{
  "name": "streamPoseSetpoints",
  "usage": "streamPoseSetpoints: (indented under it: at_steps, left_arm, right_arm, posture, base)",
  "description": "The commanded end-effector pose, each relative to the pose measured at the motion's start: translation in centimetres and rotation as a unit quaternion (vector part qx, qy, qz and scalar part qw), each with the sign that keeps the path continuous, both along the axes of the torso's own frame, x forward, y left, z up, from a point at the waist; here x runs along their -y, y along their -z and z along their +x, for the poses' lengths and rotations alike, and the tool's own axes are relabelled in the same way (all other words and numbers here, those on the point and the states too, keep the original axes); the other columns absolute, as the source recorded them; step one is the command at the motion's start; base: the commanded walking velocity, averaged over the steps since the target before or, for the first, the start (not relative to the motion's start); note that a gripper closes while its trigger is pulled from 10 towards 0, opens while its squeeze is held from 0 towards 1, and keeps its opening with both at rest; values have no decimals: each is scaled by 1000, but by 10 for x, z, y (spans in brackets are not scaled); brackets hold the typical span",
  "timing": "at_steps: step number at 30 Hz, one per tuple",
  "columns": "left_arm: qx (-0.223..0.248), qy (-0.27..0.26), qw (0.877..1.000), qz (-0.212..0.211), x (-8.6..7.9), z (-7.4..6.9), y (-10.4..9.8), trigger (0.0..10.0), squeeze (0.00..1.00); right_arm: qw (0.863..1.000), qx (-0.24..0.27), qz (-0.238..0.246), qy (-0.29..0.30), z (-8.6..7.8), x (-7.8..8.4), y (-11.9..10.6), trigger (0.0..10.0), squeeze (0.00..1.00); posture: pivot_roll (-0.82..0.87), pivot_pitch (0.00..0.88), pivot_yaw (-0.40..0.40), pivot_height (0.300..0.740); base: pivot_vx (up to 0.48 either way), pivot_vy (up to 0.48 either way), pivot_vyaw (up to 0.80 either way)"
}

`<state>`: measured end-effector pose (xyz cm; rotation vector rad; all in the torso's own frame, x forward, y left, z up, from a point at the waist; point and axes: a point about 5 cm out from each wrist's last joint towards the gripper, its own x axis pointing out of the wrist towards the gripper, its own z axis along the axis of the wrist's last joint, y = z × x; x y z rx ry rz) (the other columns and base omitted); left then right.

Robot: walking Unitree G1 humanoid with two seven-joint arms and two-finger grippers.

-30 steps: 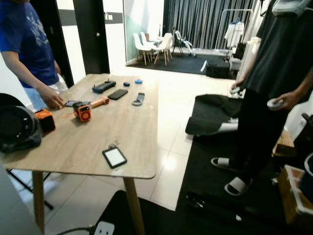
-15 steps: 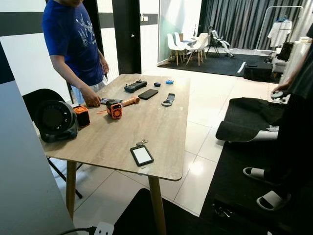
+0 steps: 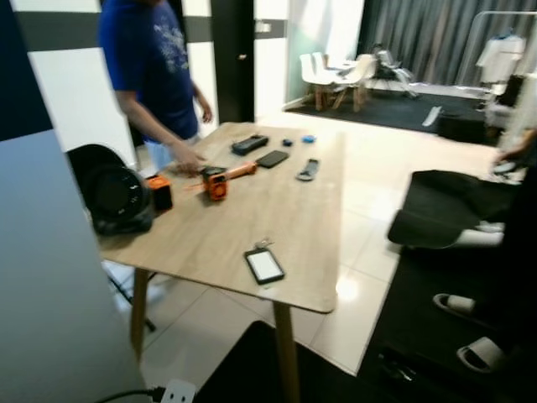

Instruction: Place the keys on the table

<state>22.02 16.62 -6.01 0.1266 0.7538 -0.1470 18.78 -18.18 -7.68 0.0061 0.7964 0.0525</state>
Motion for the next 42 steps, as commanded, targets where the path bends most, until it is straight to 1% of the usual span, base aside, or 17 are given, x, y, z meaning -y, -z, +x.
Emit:
streamPoseSetpoints:
  at_steps: [1, 42]
  left_arm:
    - [-5, 0, 1000, 4, -2, -3, 2, 10000, 0]
    - [5, -17, 1000, -16, -4, 0, -1, 10000, 0]
  right_arm:
    - [1000, 1, 2, 12, -3, 2, 1, 10000, 0]
    - [1000, 0, 7, 12, -2, 0, 1, 10000, 0]
  posture:
    - [65, 16, -7, 740]
    - [71, 21, -5, 740]
  base:
    - [0, 0, 0]
    - [0, 6, 0]
